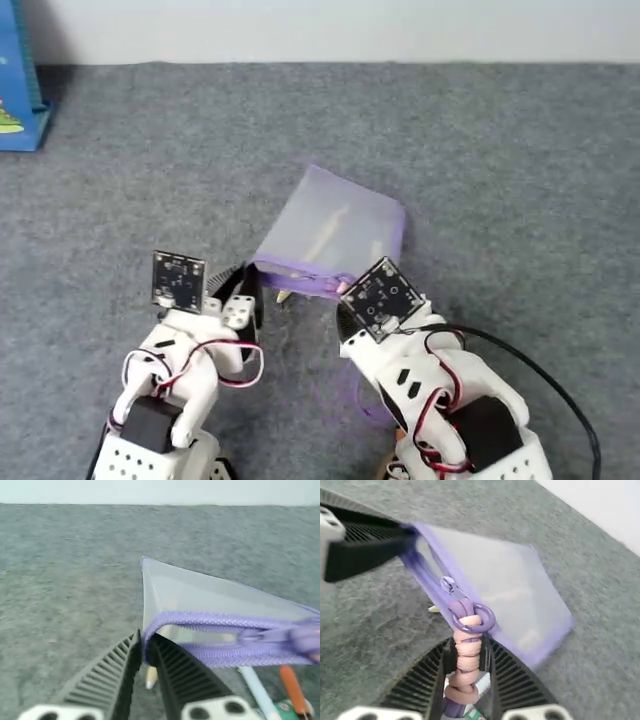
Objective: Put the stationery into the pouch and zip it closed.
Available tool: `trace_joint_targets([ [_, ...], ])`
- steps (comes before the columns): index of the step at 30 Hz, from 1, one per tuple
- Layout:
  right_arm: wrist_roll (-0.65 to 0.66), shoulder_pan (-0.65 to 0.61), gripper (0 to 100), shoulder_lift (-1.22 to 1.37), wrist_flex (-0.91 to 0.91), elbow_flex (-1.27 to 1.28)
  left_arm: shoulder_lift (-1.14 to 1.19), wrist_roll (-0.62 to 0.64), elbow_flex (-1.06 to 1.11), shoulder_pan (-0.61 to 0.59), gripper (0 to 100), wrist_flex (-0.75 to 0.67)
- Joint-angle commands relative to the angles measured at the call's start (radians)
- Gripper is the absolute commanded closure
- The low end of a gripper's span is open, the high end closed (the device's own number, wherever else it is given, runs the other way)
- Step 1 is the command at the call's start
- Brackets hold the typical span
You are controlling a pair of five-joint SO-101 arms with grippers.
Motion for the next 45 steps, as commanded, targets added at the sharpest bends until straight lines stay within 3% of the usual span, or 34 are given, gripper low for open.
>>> trace_joint_targets([
  [1, -0.003, 0.061, 99.1, -0.010, 0.005, -0.061, -0.011, 0.009, -0.008, -0.069, 99, -0.020],
  [11, 0.035, 0.188, 99.1, -0.010, -0.004, -0.061, -0.011, 0.009, -0.008, -0.109, 99, -0.018],
  [30, 0.028, 0.179, 99.1, -0.010, 0.041, -0.118, -0.011, -0.078, -0.001, -0.038, 98, -0.043],
  [37, 0.026, 0.153, 99.1, -0.010, 0.041, -0.117, -0.011, -0.072, 0.090, -0.040, 80, -0.181],
  [42, 0.026, 0.094, 99.1, -0.010, 0.070, -0.121, -0.005, -0.072, 0.099, -0.038, 81, -0.175],
  [45, 0.026, 0.094, 99.1, -0.010, 0.070, -0.121, -0.006, -0.077, 0.113, -0.038, 87, -0.175],
])
